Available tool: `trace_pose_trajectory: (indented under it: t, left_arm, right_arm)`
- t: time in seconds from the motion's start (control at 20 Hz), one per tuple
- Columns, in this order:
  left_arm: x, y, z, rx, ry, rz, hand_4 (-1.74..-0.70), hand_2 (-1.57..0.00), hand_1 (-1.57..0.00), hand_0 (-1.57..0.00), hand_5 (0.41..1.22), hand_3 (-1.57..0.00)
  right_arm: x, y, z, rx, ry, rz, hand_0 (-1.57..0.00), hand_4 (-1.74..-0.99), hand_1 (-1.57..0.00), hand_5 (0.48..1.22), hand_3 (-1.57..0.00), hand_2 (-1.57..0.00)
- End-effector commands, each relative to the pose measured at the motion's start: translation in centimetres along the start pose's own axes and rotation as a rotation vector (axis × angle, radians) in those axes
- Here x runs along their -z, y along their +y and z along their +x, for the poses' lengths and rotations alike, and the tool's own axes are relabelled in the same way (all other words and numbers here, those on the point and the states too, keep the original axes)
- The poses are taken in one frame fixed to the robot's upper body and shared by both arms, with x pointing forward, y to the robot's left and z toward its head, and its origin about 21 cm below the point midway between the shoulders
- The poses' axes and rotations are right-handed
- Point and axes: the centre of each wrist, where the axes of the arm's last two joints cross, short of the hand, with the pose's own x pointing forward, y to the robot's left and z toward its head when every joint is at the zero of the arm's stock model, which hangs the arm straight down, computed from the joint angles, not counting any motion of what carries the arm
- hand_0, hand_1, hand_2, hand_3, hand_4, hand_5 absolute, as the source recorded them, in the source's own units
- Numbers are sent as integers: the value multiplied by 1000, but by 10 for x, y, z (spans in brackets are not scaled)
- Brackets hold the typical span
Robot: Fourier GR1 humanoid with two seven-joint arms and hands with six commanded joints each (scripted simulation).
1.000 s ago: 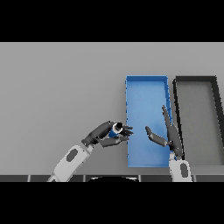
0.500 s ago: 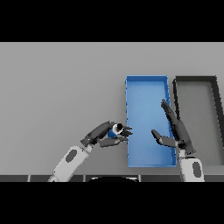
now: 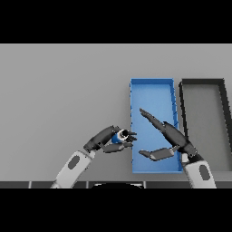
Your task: Pick up the blue pipe and place it into the blue bin.
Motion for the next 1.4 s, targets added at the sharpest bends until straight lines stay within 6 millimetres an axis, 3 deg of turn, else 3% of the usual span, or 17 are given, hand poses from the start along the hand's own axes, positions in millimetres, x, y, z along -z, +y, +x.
trace_pose_trajectory:
  t: [0.0, 0.45, 0.6, 0.75, 0.8, 0.85, 0.9, 1.05, 1.2, 1.35]
  left_arm:
    - [0, 0, 0, -5, 9, 6, -1475, -1571, -1571, -1571, 1221, -1571]
    - [6, 6, 1, -26, -1, -21, -1476, -1571, -1571, -1571, 1221, -1571]
    - [3, 5, -2, -51, 5, -44, -1459, -1571, -1571, -1571, 1221, -1571]
    - [3, 5, -4, -57, -9, -41, -1460, -1571, -1571, -1571, 1221, -1571]
    - [3, 5, -4, -51, 16, -30, -1515, -1571, -1571, -1571, 1221, -1571]
    - [6, 3, -2, -55, 35, -33, -1560, -1541, -1571, -1571, 1221, -1304]
    - [9, 1, -3, -64, 50, -34, -1596, -1528, -1571, -1571, 1221, -1139]
    - [7, 4, -4, -56, 31, -26, -1667, -1549, -1571, -1571, 1221, -1228]
    - [6, 2, -2, -50, 31, -39, -1703, -1560, -1571, -1571, 1221, -1331]
    - [10, 3, 0, -49, 10, -39, -1722, -1539, -1571, -1571, 1221, -1412]
  right_arm:
    - [6, 3, 3, 12, 6, 24, 1, -1242, 0, 524, 1, 0]
    - [60, 21, 10, 28, 13, 237, 1, -1192, 1, 514, 1, 1]
    - [78, 24, 9, 43, 19, 281, 1, -1208, 1, 512, 1, -1]
    - [92, 29, 8, 43, 19, 319, -24, -1222, -108, 517, -49, -130]
    - [95, 31, 7, 48, 24, 338, -166, -1255, -241, 519, -143, -249]
    - [100, 31, 9, 46, 17, 351, -398, -1303, -437, 520, -307, -428]
    - [104, 31, 10, 40, 16, 353, -630, -1383, -652, 523, -504, -657]
    - [108, 33, 9, 54, -9, 354, -1089, -1537, -1101, 600, -896, -1103]
    - [106, 37, 3, 119, -55, 340, -1324, -1481, -1330, 869, -1225, -1331]
    - [105, 43, 6, 90, -105, 336, -1445, -1477, -1448, 1041, -1394, -1448]
